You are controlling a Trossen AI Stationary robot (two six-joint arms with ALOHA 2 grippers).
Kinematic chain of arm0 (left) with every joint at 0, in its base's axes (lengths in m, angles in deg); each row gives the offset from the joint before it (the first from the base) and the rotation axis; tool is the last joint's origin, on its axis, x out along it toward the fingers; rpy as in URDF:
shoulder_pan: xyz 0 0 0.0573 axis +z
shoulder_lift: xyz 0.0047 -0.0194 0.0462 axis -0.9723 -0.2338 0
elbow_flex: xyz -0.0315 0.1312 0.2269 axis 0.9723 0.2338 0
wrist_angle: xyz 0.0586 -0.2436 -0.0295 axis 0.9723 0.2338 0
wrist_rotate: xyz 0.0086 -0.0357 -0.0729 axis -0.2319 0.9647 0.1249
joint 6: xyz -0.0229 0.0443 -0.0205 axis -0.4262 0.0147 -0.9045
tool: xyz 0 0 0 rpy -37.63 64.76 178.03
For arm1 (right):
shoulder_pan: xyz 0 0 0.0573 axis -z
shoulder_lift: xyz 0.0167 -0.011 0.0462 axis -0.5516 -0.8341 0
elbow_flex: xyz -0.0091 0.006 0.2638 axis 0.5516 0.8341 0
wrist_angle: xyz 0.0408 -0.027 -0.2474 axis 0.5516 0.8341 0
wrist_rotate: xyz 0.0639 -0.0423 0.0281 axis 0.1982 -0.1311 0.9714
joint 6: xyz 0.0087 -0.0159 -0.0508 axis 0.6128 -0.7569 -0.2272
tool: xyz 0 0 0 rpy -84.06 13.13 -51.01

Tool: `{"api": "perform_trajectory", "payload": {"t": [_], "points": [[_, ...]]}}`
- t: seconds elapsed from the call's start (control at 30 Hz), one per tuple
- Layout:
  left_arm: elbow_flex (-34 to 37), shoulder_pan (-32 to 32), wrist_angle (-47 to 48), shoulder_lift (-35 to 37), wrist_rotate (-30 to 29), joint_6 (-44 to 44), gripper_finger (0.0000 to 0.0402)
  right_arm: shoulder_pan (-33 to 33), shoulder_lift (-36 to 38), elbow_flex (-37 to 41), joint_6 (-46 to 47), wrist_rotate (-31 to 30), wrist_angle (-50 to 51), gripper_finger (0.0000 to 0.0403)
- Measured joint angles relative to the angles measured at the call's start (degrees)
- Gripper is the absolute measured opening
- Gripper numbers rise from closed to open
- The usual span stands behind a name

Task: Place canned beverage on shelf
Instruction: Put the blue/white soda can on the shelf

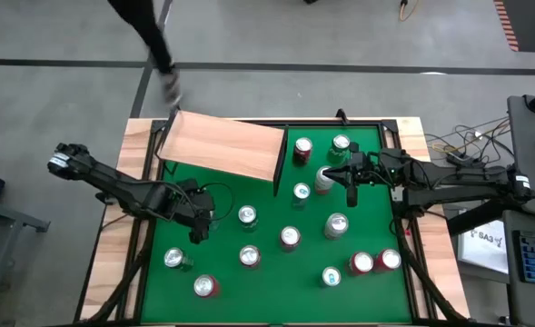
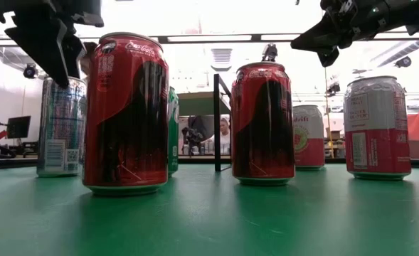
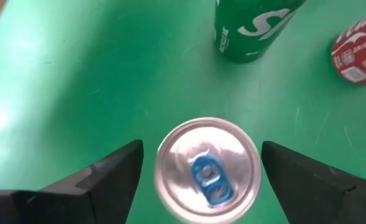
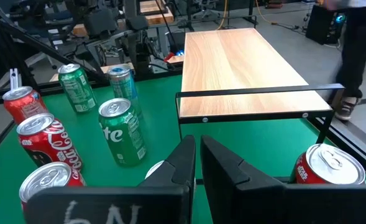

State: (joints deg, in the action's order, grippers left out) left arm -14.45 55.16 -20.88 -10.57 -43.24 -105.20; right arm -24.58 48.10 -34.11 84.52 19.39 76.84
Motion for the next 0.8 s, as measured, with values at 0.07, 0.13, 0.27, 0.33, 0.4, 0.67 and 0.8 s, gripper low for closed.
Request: {"api": "perform_trajectory", "payload": {"t": [0.07,0.13,0.27,0.33,0.4,0.67,0.8], "points": [[1.4,0.0,-1.4,-0.2,0.4,-0.5,0.0311,0.0,0.0,0.0,-0.2,0.0,0.0,0.0018],[2.3,0.0,-1.6,-0.5,1.2,-0.9,0.0311,0.0,0.0,0.0,-0.2,0.0,0.0,0.0018],[2.7,0.0,-1.7,-0.8,2.9,-0.9,0.0294,0.0,0.0,0.0,-0.1,0.0,0.0,0.0018],[2.6,0.0,-1.6,-0.8,3.0,-0.9,0.0271,0.0,0.0,0.0,-0.1,0.1,0.0,0.0018],[2.4,0.0,-1.6,-0.8,3.1,-0.9,0.0240,0.0,0.0,0.0,-0.1,0.1,0.0,0.0018],[-1.6,0.0,2.4,-0.8,3.1,-0.8,0.0216,0.0,0.0,0.0,-0.1,0.1,0.0,0.0018],[-7.2,0.2,6.2,-0.7,0.0,-0.3,0.0216,0.0,0.0,0.1,-0.1,0.2,0.0,0.0018]]}}
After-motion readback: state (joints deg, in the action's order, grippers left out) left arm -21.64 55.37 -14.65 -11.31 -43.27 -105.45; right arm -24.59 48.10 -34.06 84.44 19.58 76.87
